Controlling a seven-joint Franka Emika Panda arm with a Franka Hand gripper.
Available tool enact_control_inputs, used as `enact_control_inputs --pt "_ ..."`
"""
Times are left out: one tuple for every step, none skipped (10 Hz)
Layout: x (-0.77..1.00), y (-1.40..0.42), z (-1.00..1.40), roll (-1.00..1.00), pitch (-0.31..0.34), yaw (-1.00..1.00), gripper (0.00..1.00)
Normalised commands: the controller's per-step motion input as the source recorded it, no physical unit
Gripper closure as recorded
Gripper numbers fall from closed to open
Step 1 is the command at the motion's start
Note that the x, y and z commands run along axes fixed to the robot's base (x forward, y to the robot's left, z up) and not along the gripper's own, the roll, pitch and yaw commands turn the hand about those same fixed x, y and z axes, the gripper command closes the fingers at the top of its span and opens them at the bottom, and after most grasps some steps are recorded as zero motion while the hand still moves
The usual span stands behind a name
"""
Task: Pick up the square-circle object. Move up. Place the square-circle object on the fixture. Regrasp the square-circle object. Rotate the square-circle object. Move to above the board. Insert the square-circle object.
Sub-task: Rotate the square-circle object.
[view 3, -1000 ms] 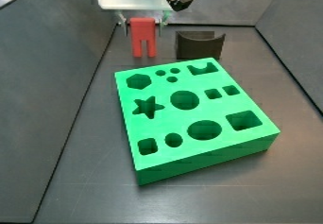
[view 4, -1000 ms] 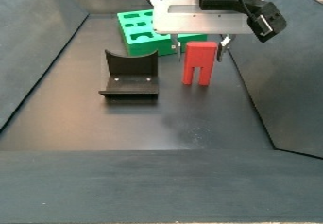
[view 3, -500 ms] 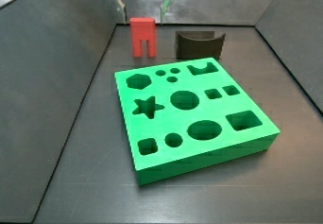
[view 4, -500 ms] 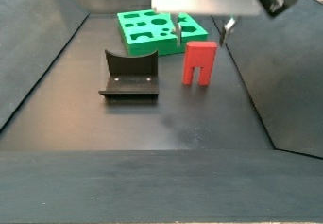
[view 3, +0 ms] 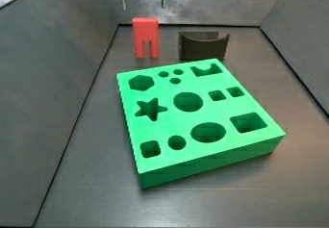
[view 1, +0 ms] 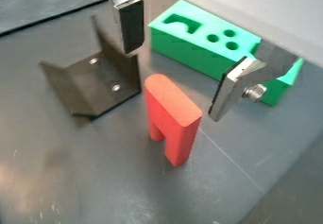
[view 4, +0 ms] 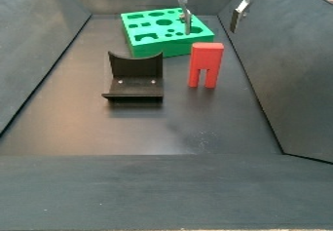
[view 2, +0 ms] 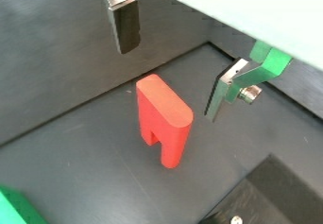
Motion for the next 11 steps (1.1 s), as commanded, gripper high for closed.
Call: enact_control_inputs --pt "0.03 0.03 -0.04 0.0 0.004 1.0 0.0" --pt "0.03 0.02 -0.04 0.0 0.004 1.0 0.0" --pt "0.03 0.01 -0.04 0.0 0.004 1.0 0.0" --pt "0.03 0.01 -0.04 0.0 0.004 1.0 0.0" --pt "0.03 0.01 -0.04 0.0 0.004 1.0 0.0" --pt "0.03 0.01 -0.03 0.0 0.004 1.0 0.0" --pt "0.03 0.01 -0.03 0.0 0.004 1.0 0.0" --pt "0.03 0.0 -0.03 0.0 0.004 1.0 0.0" --pt "0.03 0.0 -0.03 0.0 0.004 1.0 0.0" --pt "0.03 0.0 -0.03 0.0 0.004 1.0 0.0" --pt "0.03 0.0 -0.03 0.0 0.005 1.0 0.0"
